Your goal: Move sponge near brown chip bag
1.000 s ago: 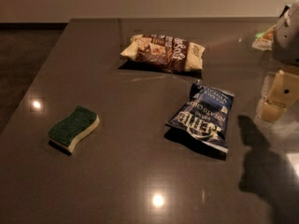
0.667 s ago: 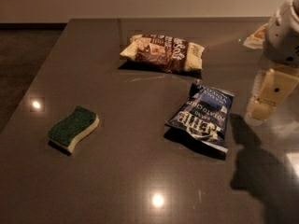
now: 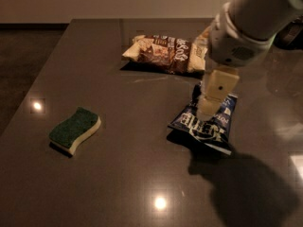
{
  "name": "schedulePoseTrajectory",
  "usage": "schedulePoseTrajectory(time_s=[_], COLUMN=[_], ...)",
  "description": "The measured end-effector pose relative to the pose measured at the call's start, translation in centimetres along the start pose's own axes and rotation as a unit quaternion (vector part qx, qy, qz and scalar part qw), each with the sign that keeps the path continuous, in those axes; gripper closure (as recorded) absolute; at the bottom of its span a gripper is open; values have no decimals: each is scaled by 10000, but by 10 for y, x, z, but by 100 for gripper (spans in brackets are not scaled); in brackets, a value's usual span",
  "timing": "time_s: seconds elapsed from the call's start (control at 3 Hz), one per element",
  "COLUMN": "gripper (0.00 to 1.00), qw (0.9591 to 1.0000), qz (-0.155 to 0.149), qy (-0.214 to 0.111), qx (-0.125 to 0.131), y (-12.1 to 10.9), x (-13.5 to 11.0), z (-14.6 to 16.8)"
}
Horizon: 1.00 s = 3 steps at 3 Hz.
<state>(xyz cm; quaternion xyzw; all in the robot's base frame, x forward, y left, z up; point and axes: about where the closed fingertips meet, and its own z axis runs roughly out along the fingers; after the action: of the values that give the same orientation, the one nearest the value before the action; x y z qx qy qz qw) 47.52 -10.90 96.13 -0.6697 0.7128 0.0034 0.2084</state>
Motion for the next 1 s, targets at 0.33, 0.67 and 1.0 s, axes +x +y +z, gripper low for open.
schedulePoseTrajectory(time_s=[0.33, 0.67, 1.0], gripper=[0, 0, 0], qw=[9994, 9978, 9951], qz=[-303, -529, -699], qy=[-145, -243, -314], qx=[-125, -316, -626], y=[-4, -3, 0], x=[-40, -76, -118], z=[31, 64, 111])
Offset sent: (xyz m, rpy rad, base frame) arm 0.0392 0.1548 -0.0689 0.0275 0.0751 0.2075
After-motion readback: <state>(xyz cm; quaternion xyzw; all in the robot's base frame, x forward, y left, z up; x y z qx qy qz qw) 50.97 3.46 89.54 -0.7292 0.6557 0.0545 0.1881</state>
